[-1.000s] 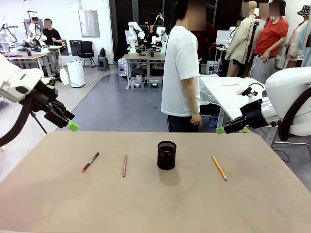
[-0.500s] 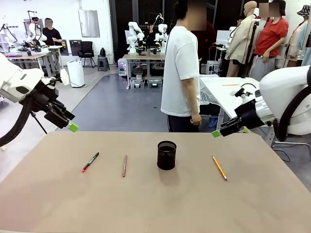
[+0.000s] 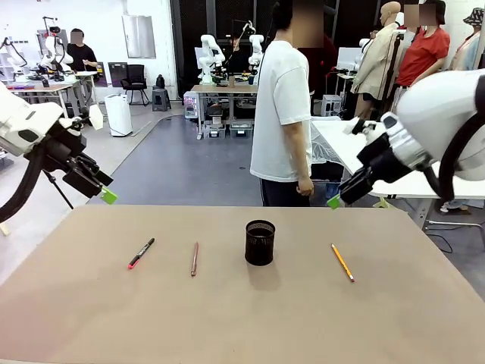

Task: Place the pens into the pen holder.
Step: Pick up a writing instrument from the table and place it into the Pen holder.

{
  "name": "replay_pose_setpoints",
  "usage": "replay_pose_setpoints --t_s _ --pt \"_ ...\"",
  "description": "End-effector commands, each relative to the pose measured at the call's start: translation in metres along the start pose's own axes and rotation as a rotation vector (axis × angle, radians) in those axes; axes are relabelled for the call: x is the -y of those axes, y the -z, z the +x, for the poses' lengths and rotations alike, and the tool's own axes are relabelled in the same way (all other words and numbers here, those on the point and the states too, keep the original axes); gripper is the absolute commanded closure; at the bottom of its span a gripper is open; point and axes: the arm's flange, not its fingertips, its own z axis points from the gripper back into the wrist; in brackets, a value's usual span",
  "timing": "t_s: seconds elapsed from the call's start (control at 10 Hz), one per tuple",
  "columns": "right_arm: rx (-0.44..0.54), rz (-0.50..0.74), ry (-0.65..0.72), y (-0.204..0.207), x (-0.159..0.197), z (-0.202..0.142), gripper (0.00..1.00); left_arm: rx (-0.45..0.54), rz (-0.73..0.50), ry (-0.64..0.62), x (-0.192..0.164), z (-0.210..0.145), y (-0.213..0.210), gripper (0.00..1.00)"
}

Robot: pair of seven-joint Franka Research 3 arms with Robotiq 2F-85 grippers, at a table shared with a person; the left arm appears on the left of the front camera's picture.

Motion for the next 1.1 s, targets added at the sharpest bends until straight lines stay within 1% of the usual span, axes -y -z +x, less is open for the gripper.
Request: replay_pose_setpoints --t_s 0.0,0.1,0.2,0.4,0.5,0.7,0.9,1.0 --pt "0.095 0.000 -0.022 -0.034 -0.005 -0.005 0.00 0.028 -0.028 0.042 -0.006 -0.001 -0.008 0.00" --pt "0.112 0.009 -0.025 -0.043 -0.001 -0.012 0.00 0.054 -0.038 0.049 -0.008 0.000 -0.011 0.00" --pt "0.130 0.015 -0.024 -0.051 0.004 -0.018 0.00 0.058 -0.044 0.056 -0.009 0.000 -0.014 0.00" --pt "0.141 0.030 -0.050 -0.066 0.010 -0.028 0.00 0.071 -0.049 0.071 -0.013 0.005 -0.024 0.00" --pt "0.143 0.058 -0.050 -0.070 0.016 -0.031 0.00 0.089 -0.054 0.080 -0.015 0.008 -0.029 0.00" --pt "0.138 0.090 -0.040 -0.072 0.026 -0.035 0.00 0.086 -0.038 0.084 -0.018 0.011 -0.032 0.00" --pt "0.136 0.095 -0.040 -0.070 0.030 -0.037 0.00 0.092 -0.035 0.073 -0.022 0.012 -0.031 0.00" --pt "0.116 0.077 -0.018 -0.072 0.019 -0.040 0.00 0.082 -0.029 0.035 -0.023 0.009 -0.025 0.00"
